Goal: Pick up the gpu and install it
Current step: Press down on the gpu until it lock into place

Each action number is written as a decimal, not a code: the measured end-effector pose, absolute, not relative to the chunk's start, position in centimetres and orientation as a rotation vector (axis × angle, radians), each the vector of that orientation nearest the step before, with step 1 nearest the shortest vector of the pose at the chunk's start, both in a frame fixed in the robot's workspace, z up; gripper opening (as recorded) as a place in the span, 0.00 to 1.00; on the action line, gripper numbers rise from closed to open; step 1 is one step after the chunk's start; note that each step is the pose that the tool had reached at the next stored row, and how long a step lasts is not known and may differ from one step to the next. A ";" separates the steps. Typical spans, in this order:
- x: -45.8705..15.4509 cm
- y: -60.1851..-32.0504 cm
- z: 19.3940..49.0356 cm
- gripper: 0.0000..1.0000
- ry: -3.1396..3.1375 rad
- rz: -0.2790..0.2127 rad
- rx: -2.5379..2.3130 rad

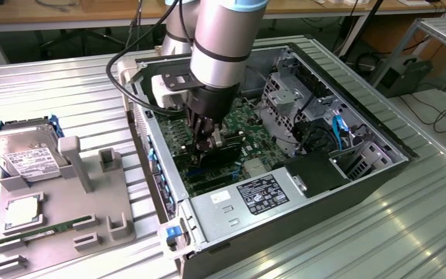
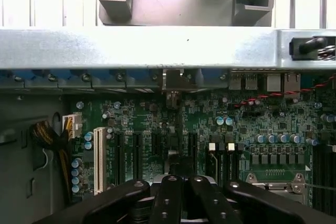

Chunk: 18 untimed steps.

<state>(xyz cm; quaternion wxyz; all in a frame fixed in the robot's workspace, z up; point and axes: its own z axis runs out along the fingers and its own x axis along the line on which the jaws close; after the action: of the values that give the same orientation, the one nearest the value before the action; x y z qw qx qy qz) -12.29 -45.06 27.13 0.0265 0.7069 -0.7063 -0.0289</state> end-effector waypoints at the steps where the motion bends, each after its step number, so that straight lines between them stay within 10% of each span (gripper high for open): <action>1: -12.3 -45.1 27.1 0.11 -2.182 -0.089 2.184; 18: -11.9 -45.5 27.6 0.11 -2.182 -0.089 2.184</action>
<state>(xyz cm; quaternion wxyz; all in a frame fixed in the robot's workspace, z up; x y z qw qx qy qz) -11.85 -45.47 27.58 0.0263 0.7069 -0.7063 -0.0289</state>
